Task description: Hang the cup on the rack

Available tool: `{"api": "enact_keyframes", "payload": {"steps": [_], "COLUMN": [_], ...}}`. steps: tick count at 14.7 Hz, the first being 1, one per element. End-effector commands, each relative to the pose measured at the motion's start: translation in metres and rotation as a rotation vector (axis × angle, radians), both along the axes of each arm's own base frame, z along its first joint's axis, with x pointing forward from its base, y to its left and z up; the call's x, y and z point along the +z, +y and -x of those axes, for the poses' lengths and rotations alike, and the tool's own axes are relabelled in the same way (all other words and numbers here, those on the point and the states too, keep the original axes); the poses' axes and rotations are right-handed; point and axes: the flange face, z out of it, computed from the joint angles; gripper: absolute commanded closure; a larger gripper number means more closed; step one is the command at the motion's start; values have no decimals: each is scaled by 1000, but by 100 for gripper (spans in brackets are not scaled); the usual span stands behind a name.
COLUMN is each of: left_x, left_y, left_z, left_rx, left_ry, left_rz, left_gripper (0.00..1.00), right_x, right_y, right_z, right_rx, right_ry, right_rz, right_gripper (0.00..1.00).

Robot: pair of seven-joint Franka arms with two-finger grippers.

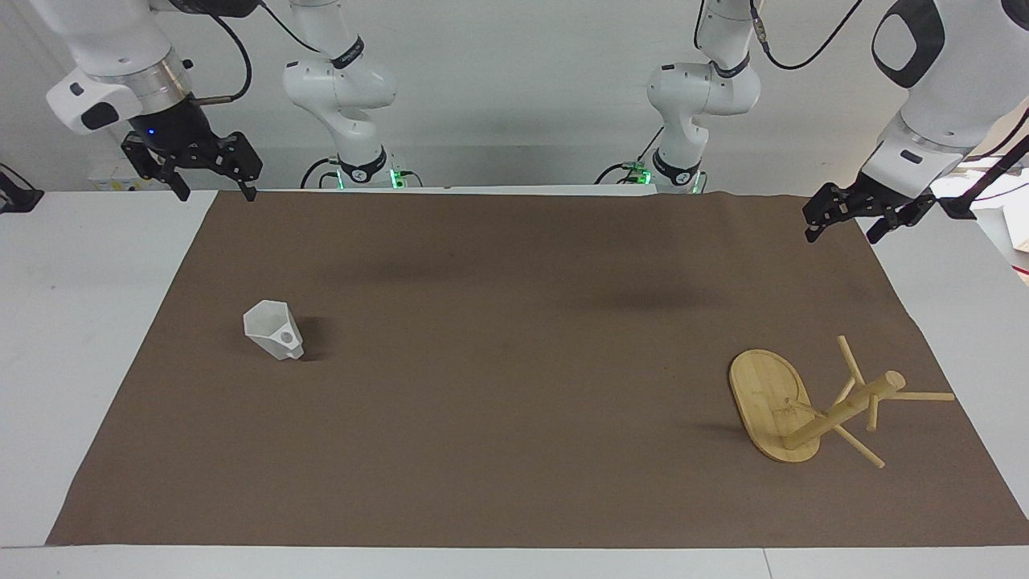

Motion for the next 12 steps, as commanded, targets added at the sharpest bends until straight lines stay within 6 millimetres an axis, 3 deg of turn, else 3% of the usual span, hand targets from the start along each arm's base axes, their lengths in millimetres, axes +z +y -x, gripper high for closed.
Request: {"api": "enact_keyframes", "payload": {"steps": [1, 6, 8, 10, 12], "left_x": [5, 5, 3, 3, 2], "left_y": [7, 1, 6, 9, 10], "left_z": [-4, -3, 0, 1, 1], "left_rx": [26, 68, 77, 85, 87], "left_ry": [-8, -13, -3, 3, 4], "left_rz": [-14, -16, -16, -16, -16], "left_gripper": [0, 0, 0, 0, 0], "right_x": [-1, -7, -20, -22, -23], "right_y": [16, 13, 10, 8, -9], "right_z": [2, 6, 18, 20, 20], "right_rx": [39, 33, 53, 149, 306], "right_ry": [31, 49, 83, 95, 91], "right_rz": [1, -4, -11, -18, -35], "right_gripper": [1, 1, 1, 1, 1]}}
